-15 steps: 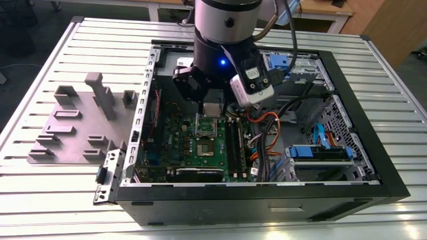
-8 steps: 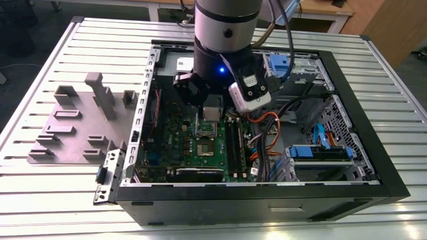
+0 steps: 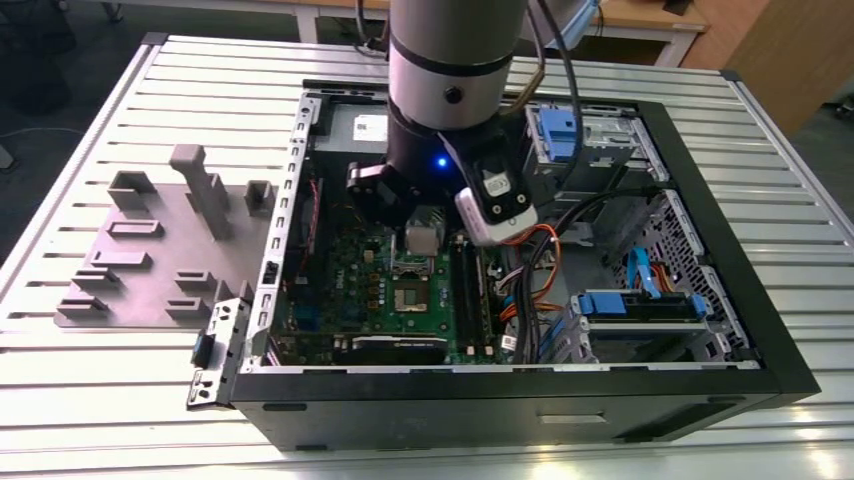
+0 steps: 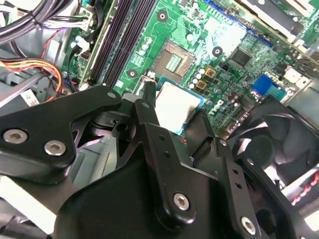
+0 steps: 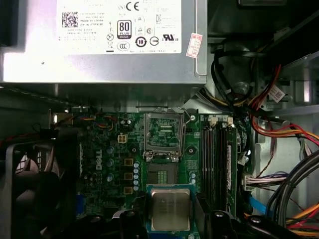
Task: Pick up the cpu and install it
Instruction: 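Place the cpu into insertion slot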
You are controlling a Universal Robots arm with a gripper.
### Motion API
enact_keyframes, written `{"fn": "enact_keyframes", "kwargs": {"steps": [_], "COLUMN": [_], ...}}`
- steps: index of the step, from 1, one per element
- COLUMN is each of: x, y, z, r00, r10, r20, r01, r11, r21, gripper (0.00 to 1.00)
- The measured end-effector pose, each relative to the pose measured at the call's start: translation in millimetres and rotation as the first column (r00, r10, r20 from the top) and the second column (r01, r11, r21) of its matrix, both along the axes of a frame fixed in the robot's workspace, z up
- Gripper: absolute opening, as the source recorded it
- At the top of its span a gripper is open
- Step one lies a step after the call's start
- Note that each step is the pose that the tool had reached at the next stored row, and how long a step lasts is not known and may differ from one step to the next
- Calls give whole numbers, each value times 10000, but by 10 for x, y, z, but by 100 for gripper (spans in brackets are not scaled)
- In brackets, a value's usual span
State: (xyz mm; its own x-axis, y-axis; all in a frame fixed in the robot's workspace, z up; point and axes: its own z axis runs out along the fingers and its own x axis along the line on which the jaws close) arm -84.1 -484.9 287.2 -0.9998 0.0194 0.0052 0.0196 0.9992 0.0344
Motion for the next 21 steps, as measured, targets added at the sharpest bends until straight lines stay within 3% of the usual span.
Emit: {"fn": "enact_keyframes", "kwargs": {"steps": [8,12,17,21], "x": [1,1,1,1], "y": [-1,-36,-39,-40], "z": [-146,-201,-290,-317], "r00": [10000,10000,10000,10000], "r10": [1,0,1,0], "r20": [0,1,0,-1], "r01": [-1,0,-1,0], "r11": [10000,10000,10000,10000], "r21": [0,2,0,-2], "gripper": [47,47,47,47]}}
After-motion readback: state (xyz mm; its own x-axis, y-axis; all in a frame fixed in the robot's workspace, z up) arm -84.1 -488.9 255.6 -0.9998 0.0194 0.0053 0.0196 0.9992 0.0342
